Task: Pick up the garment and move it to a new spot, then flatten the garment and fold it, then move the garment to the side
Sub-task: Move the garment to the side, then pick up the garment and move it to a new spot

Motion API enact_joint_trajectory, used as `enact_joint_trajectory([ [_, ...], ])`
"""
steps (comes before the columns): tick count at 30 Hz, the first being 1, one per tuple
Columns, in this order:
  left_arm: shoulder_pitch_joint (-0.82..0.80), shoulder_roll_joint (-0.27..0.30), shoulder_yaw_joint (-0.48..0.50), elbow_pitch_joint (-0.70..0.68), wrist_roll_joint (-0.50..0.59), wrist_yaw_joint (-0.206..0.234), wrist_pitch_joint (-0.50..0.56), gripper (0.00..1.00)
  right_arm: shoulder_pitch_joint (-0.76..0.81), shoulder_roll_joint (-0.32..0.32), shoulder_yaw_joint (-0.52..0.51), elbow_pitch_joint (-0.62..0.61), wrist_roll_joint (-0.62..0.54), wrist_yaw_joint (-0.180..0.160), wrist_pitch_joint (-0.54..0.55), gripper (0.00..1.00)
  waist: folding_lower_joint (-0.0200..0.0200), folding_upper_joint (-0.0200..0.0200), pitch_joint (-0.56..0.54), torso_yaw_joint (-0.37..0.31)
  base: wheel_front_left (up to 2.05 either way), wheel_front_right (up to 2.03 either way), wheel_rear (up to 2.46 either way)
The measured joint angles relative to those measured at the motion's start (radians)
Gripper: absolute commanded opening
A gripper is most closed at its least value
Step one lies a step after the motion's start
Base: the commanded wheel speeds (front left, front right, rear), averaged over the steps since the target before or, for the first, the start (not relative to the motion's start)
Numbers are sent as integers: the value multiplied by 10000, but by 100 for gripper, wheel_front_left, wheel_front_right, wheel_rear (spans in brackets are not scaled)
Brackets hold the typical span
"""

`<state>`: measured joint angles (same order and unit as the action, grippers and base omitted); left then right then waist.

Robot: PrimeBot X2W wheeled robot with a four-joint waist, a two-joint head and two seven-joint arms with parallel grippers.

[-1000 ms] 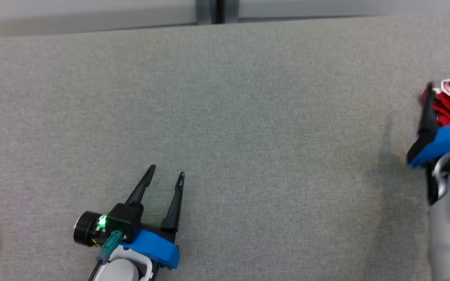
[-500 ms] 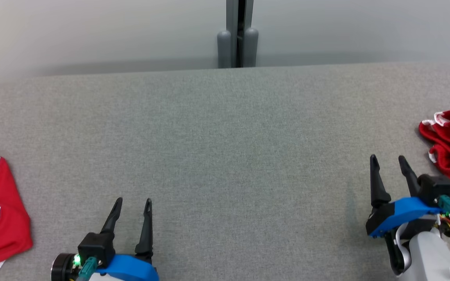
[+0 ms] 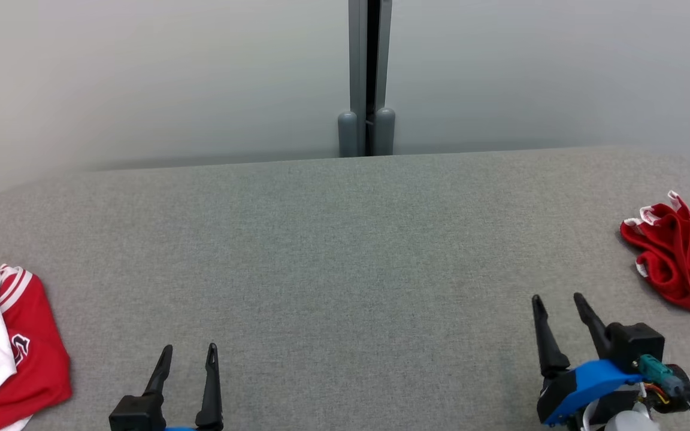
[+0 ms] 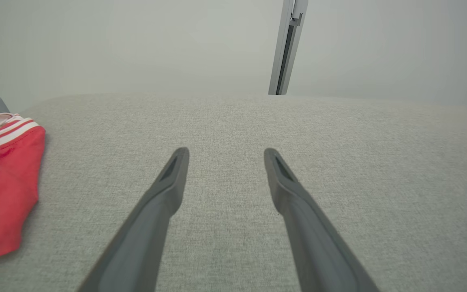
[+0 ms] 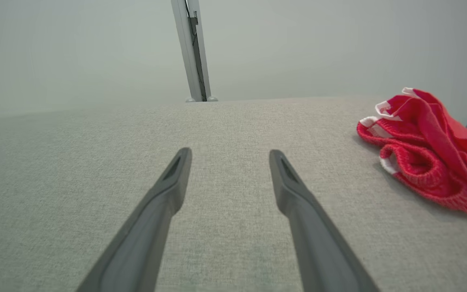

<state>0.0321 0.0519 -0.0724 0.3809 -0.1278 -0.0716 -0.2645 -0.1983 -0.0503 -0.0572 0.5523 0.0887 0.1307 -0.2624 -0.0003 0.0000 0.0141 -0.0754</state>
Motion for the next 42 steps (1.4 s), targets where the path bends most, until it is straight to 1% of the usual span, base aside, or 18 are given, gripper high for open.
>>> enact_joint_trajectory([
  [2,90,-2,-48,-61,-134,104,0,100,238,12,161,-67,-44,2,0,100,0,0,-116,-16,0,0,0],
  [7,214,-6,-150,-148,-211,182,0,100,425,6,278,-71,21,0,0,100,1,0,-147,31,0,0,0],
  [12,180,-12,-207,-140,-305,211,0,100,433,4,219,-46,17,0,0,100,1,0,-94,369,0,0,0],
  [17,-71,-10,-192,-25,-301,242,0,100,502,2,267,119,2,0,0,100,2,0,-78,1137,0,0,0],
  [21,-153,-10,36,29,-316,299,0,100,490,0,472,140,77,0,0,100,3,0,-34,1906,0,0,0],
  [27,-73,-6,648,88,-401,405,2,100,420,6,920,232,236,0,0,100,3,0,92,3073,0,0,0],
  [32,75,-8,1172,115,-510,487,2,100,332,12,1229,345,238,0,0,100,3,0,326,3786,0,0,0],
  [35,78,-8,1406,121,-577,485,2,100,158,12,1333,349,244,0,0,100,3,0,488,4004,0,0,0],
  [38,57,-2,1639,178,-727,410,2,100,111,12,1392,337,240,0,0,100,3,0,650,4054,0,0,0],
  [42,-513,-8,1990,309,-828,115,2,100,-75,12,1360,232,73,0,0,100,3,0,1012,3909,0,0,0],
])
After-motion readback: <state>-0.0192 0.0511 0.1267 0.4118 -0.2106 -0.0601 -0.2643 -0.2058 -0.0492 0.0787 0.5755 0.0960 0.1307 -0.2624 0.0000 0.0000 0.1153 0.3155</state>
